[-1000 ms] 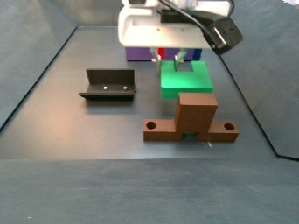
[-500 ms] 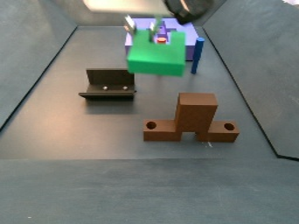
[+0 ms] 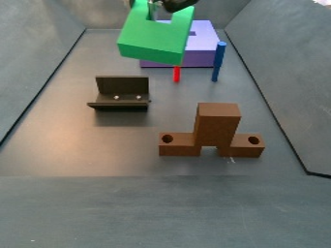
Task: Pick up the green object. Move up. Place the green object on the fixture. Regrasp the green object. Move to above the board. Insert the green object.
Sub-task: Place the green object on the fixture.
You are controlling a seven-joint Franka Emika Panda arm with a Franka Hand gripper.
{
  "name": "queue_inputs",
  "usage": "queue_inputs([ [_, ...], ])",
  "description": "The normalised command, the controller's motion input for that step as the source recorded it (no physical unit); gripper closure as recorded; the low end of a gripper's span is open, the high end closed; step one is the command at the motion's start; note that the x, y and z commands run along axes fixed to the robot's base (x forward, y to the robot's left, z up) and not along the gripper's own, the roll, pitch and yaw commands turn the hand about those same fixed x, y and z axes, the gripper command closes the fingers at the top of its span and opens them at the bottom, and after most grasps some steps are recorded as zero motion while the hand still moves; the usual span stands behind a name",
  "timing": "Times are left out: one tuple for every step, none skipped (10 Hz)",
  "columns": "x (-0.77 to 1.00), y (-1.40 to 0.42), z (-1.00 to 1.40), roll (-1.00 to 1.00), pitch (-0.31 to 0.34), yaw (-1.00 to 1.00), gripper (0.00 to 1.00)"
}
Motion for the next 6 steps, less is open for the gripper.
queue_inputs([
  [0.79,-0.03,0.22,-0.72,0.063,-0.34,1.00],
  [0.88,-0.06,0.00,-0.59,0.129,-0.22,1.00],
  [0.81,0.00,-0.33,-0.66,0.149,-0.26,1.00],
  [0.70,0.00,-0.24,-0.54,0.200,-0.23,1.00],
  [0.87,-0.04,0.00,-0.50,0.354,-0.11,1.00],
  [0.78,0.00,0.04,-0.63,0.371,0.00,1.00],
])
